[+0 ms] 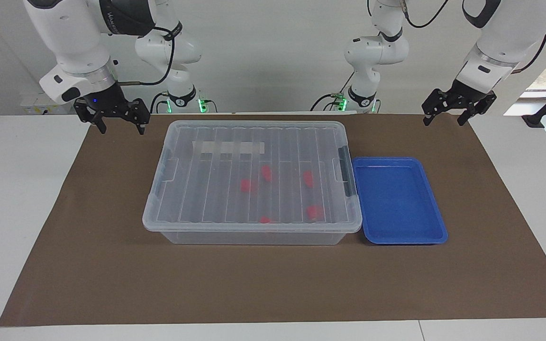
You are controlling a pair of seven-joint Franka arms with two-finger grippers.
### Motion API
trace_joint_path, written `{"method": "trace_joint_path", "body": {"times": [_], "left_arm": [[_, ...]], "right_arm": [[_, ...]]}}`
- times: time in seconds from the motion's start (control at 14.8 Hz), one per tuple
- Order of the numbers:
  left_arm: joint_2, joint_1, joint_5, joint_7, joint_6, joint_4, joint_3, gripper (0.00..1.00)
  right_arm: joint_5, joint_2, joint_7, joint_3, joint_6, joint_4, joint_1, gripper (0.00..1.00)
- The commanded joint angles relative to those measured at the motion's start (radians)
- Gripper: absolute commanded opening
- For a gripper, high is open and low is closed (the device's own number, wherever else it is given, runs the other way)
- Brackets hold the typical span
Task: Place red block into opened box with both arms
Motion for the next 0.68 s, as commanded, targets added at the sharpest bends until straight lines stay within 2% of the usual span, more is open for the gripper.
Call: {"method": "trace_joint_path", "body": {"times": [0.0,0.61], "left_arm": [[-0.027,0.018,-0.012,0.005,0.001,-0.031,-0.012,1.0],[-0.027,0.018,-0.012,0.005,0.001,-0.031,-0.012,1.0]], "right_arm": [[0.01,-0.005,0.014,0.005,-0.025,0.01,-0.005,1.0],[0.013,-0.002,0.016,-0.023,-0.028,0.011,0.004,1.0]]}}
